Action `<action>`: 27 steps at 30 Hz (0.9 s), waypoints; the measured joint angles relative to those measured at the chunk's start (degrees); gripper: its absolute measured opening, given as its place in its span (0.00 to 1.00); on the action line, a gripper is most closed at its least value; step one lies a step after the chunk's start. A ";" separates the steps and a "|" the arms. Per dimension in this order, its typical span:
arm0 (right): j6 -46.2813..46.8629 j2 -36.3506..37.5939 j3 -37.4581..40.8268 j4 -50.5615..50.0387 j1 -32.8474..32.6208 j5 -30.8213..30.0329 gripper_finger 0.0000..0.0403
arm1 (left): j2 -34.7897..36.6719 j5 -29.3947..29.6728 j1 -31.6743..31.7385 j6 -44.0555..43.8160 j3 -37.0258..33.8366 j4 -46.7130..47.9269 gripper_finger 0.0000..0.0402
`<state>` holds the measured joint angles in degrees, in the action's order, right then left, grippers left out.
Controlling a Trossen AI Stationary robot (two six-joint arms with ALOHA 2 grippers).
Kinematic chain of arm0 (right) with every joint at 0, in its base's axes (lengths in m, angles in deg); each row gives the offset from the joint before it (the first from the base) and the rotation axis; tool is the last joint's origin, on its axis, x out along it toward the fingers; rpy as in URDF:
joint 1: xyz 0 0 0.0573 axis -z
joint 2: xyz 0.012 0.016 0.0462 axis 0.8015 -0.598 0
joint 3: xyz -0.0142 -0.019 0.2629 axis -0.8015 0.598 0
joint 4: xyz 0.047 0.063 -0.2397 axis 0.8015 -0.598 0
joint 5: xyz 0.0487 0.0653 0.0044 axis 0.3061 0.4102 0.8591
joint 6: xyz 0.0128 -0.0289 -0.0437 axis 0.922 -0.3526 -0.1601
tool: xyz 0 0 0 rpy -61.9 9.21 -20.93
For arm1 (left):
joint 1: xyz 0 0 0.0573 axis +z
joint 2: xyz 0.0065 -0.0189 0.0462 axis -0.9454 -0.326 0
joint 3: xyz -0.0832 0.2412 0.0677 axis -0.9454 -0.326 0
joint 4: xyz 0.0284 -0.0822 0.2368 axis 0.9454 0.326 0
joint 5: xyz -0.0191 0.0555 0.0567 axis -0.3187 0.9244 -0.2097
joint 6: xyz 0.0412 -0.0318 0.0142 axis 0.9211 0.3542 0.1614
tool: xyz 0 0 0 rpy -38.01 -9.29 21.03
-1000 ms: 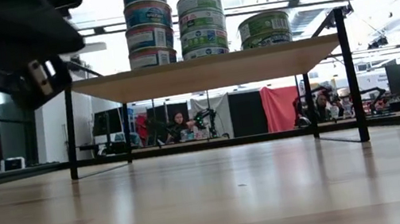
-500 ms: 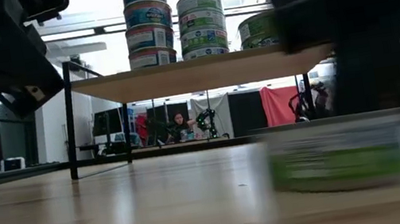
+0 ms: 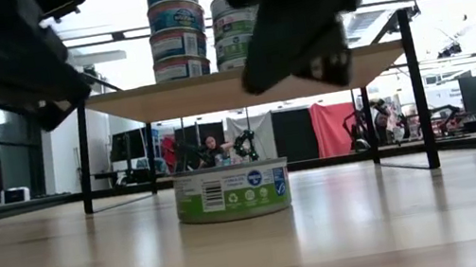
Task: Stack canned seafood by type on shelf
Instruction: Stack the white-green tuna can on top of the white-green tuna can on the shelf
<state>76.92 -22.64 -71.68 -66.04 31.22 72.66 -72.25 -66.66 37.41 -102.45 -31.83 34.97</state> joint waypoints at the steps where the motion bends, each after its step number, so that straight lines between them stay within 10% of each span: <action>1: -0.12 0.52 -0.38 -1.62 -0.64 -0.30 0.00 | 0.00 0.39 0.48 0.50 0.00 -0.07 0.00; 11: 10.22 4.47 0.29 -21.12 -8.94 -11.44 0.00 | -0.19 0.04 5.96 11.42 0.84 -3.39 0.00; 21: 19.62 4.46 20.91 22.28 -10.72 -16.01 0.00 | -5.81 0.97 6.22 15.82 4.35 0.09 0.00; 27: 3.27 3.95 20.69 27.41 -9.53 -30.61 0.00 | -7.70 2.67 6.11 14.53 4.33 0.89 0.00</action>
<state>80.20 -18.68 -50.99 -38.64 21.69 42.05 -79.95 -64.00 43.51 -87.91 -27.49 35.86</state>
